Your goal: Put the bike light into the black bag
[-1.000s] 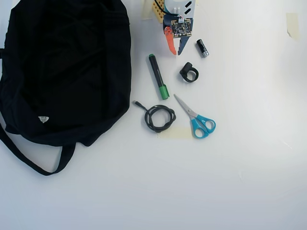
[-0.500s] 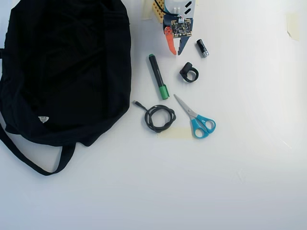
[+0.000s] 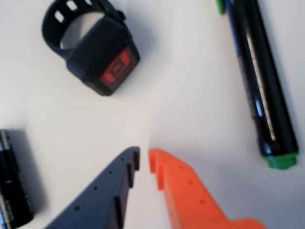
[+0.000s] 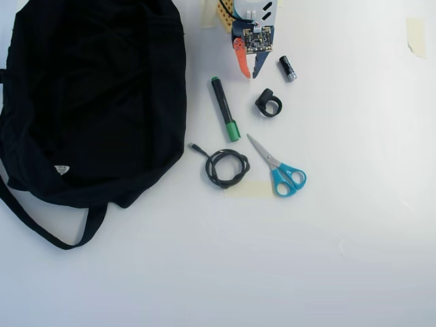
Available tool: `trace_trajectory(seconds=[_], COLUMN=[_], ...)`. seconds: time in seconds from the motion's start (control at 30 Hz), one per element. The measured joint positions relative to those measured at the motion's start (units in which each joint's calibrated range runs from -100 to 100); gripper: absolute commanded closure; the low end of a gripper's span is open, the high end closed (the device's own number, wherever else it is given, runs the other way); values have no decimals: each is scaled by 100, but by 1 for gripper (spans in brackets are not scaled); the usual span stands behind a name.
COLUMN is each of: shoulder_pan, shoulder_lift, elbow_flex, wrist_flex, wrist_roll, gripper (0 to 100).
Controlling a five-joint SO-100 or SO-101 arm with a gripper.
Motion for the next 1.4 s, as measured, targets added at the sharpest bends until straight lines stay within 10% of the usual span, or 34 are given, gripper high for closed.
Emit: trace_trajectory(seconds=[1.4], shoulder_pan=[7], shoulder_lift=[33], elbow_flex=[-8], wrist_flex=[-1202], wrist_roll=[0], gripper=[98])
